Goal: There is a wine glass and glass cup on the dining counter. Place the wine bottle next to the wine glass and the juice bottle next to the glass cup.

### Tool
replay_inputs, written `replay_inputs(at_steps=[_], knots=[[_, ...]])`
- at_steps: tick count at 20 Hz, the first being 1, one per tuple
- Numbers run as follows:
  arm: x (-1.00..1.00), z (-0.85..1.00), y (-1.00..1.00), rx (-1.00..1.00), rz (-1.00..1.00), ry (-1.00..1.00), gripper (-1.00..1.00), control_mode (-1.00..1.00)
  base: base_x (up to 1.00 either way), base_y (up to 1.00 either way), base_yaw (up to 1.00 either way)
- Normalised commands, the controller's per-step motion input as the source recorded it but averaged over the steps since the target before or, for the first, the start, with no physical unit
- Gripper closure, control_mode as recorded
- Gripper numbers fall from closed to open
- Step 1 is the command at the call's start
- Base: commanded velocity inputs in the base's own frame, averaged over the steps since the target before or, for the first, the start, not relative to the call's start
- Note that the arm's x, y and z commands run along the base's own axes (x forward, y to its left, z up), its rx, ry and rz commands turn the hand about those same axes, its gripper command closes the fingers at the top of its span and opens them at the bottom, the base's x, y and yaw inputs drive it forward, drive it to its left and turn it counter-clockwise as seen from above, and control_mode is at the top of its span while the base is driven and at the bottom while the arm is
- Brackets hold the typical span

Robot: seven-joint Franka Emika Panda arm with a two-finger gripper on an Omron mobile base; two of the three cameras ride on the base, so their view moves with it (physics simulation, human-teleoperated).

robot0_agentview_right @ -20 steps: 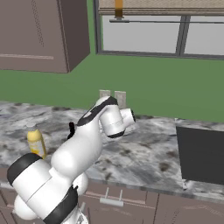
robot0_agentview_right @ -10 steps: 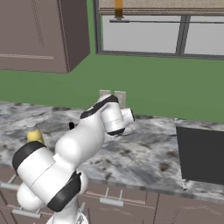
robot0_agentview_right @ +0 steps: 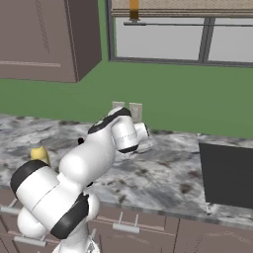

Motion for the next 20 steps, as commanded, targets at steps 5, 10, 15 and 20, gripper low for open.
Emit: replay_inputs(at_steps=[5,10,15,20], knots=[[-0.15,-0.03,0.06,0.0,0.0,0.05,-1.0,-1.0,0.0,0.0,0.0],[-0.11,0.0,0.09,0.0,0.0,0.01,-1.0,-1.0,0.0,0.0,0.0],[0.02,0.0,0.13,0.0,0.0,0.0,-1.0,-1.0,0.0,0.0,0.0],[0.1,0.0,0.09,0.01,0.0,0.0,-1.0,-1.0,0.0,0.0,0.0]])
